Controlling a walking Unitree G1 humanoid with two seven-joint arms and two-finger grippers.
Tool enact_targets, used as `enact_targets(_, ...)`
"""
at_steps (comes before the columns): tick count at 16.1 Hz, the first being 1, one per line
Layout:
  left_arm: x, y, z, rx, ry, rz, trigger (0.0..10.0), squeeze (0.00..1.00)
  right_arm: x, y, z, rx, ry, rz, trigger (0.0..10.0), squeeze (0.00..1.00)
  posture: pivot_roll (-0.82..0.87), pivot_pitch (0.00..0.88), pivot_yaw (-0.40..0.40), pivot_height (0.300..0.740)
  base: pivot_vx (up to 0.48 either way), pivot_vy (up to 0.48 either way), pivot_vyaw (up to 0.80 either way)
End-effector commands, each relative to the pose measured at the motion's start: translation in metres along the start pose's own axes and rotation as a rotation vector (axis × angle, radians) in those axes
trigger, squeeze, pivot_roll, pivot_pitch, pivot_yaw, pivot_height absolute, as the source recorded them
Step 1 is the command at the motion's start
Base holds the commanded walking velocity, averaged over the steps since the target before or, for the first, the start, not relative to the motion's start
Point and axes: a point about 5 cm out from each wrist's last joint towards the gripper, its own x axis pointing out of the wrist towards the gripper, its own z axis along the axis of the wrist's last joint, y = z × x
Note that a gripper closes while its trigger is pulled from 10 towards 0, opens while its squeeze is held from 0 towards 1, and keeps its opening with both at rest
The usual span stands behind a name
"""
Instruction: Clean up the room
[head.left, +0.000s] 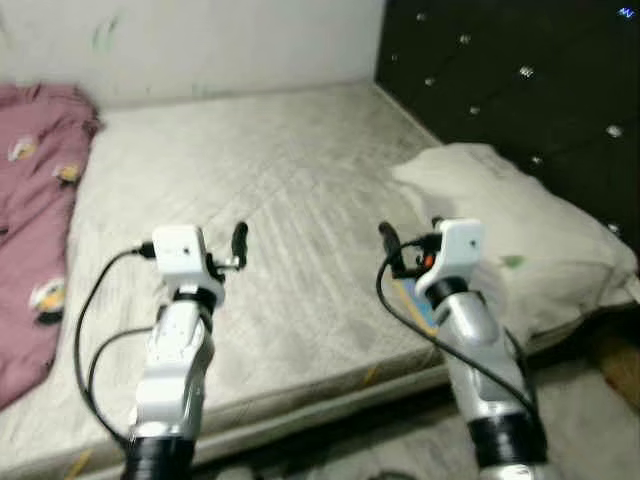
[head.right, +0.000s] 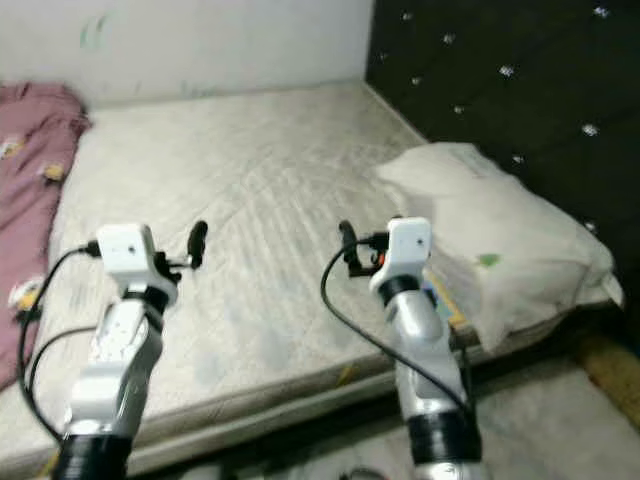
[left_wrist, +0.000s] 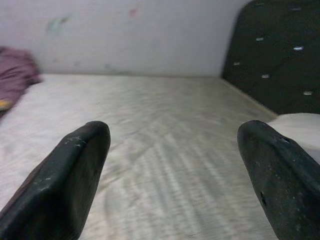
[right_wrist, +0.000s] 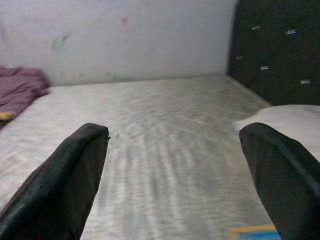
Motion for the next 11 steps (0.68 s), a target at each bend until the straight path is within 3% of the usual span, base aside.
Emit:
enact_targets(1,0.0009,0.0032,0.0029,0.003,-0.008,0.005,10.0,0.0,0.0041,0.0064,0.0068,-0.001,-0.023,0.027,10.0,0.0,-0.03,0.0,0.012,0.74,0.0,0.472,0.0)
enact_targets(11,0.0031,0.0047,0.0044,0.01,-0.013,0.018,10.0,0.0,0.0073,0.0097,0.0059,-0.021,-0.016,0.046,10.0,0.0,-0.03,0.0,0.014,0.74,0.0,0.472,0.0)
